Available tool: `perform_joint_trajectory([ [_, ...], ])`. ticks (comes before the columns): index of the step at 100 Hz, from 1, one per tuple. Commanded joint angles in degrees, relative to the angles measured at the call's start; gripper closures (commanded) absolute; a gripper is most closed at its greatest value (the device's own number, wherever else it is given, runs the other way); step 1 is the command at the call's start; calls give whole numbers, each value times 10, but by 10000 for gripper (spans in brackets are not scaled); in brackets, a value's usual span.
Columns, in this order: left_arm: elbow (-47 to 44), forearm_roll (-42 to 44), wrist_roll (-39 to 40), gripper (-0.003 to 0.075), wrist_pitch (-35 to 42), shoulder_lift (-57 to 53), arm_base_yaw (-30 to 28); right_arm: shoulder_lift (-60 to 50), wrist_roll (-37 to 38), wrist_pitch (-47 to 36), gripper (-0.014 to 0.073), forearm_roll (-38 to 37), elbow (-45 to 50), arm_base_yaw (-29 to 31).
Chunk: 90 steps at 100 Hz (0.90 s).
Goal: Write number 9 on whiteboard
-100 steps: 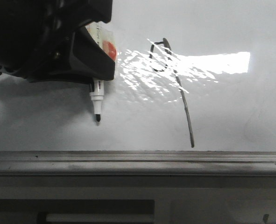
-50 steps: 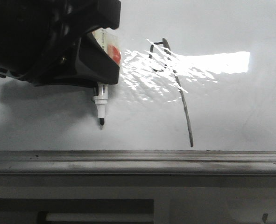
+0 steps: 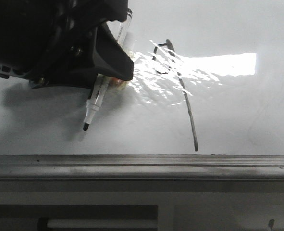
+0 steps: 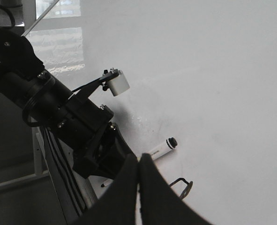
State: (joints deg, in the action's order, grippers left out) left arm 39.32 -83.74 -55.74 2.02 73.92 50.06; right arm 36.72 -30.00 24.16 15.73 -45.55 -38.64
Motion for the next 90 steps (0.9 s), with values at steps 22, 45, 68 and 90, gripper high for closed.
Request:
perform_joint_trajectory([
  [22,8,-6,0,218,132,3,-13,-1,3,-39,650,0,-16,5],
  [45,8,11,-12,153,65,-72,-13,-9,3,-37,650,-2,-16,5],
  [68,-48,14,-65,347,50,-249,-13,-73,3,-31,650,-26,31,5],
  [90,-148,15,-81,741,39,-426,-13,-175,4,-78,650,-27,153,5],
])
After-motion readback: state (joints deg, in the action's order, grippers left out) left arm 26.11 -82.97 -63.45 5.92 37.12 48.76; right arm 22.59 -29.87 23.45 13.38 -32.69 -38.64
